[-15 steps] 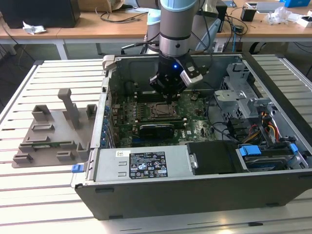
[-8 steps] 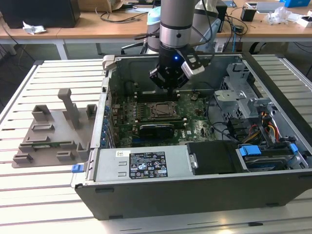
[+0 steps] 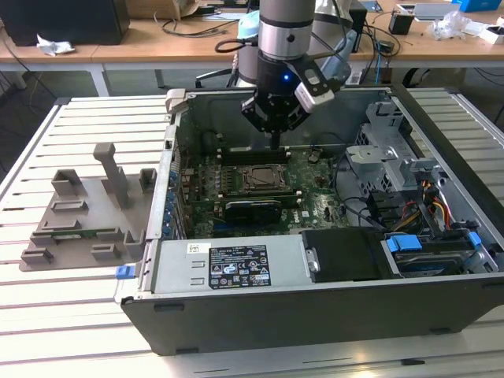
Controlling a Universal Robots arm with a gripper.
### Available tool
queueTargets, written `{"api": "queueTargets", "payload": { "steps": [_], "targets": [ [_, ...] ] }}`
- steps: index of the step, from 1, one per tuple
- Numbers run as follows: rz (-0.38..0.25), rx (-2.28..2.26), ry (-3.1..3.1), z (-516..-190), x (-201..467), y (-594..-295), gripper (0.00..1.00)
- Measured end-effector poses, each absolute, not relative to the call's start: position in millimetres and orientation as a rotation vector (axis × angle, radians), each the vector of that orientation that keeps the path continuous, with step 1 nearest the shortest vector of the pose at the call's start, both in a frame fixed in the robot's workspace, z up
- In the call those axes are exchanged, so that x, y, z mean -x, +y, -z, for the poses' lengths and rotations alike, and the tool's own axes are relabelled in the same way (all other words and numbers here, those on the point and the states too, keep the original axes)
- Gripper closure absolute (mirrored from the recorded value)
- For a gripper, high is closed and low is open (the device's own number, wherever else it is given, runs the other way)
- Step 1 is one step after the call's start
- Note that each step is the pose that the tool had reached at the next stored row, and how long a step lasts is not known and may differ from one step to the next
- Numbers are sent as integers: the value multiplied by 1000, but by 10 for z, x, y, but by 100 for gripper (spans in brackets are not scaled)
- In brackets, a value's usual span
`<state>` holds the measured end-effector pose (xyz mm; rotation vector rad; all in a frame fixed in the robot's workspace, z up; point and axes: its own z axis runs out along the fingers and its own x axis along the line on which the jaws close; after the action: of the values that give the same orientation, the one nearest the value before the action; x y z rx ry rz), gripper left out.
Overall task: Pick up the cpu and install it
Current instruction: 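Install the first cpu locking lever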
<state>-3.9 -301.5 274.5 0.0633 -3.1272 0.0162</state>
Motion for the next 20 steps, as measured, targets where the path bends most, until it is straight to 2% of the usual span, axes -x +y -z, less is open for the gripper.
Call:
{"api": "queueTargets", "payload": {
  "steps": [9,20],
  "targets": [
    [-26,-63,-3127,-3064,39,-3015,89],
    [-25,-63,-3127,-3080,39,-3015,89]
  ]
}}
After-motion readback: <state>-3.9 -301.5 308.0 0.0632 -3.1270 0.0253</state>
